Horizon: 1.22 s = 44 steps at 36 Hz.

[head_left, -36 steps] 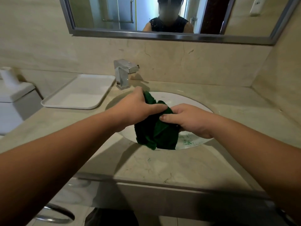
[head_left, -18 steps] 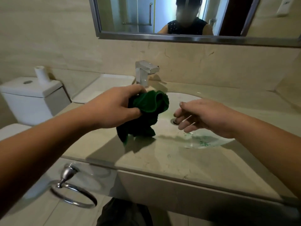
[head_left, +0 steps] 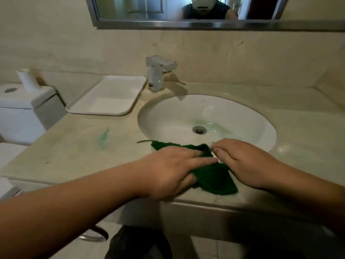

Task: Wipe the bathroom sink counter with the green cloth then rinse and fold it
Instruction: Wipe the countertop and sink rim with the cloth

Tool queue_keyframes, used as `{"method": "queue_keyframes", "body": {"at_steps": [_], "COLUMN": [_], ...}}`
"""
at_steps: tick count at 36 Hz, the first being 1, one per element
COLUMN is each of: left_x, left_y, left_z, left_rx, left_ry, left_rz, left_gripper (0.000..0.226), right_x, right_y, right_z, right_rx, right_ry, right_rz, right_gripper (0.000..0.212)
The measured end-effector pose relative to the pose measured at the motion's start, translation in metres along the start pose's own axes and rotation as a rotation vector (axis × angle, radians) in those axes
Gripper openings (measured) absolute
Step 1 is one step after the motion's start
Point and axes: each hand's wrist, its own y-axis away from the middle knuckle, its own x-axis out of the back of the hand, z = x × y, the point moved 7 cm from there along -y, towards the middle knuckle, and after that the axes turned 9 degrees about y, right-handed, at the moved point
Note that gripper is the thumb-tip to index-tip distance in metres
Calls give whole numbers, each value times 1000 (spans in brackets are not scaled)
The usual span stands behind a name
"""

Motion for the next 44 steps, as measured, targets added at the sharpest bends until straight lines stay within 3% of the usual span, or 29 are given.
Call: {"method": "queue_keyframes", "body": {"at_steps": [3,7,10,13,16,18,23,26,32,38,41,44], "left_x": [18,44,61,35,0,-3,18,38,109,137,120,81], "left_y": [-21,-16,6,28,33,26,4,16,117,228,262,273], "left_z": [-47,-77,-47,5,18,9,-17,-31,-67,-100,-131,-164], "left_rx": [218,328,139,-150,-191,-115,62,139,269,635,914,1014], "left_ry": [81,136,112,-21,-10,38,66,112,169,-66,-111,-64], "left_rz": [96,220,342,205,15,-10,182,253,580,859,759,475], "left_gripper": [34,38,49,62,69,69,48,47,55,58,59,63], "right_x": [1,0,-2,-3,-4,-4,-4,-1,14,13,6,-7], "right_y": [2,4,4,5,4,3,3,4,7,-8,-11,-10], "right_z": [3,2,1,-2,-1,-2,-1,0,-26,-68,-87,-96], "right_rx": [-39,-49,-44,-27,-17,-17,-31,-22,83,237,307,354], "right_ry": [-9,-9,28,61,73,76,55,49,124,193,242,327], "right_rz": [-10,-50,-57,-35,-29,-31,-47,-57,-74,-148,-206,-260], "right_gripper": [38,39,37,34,36,38,37,36,51,73,74,81]}}
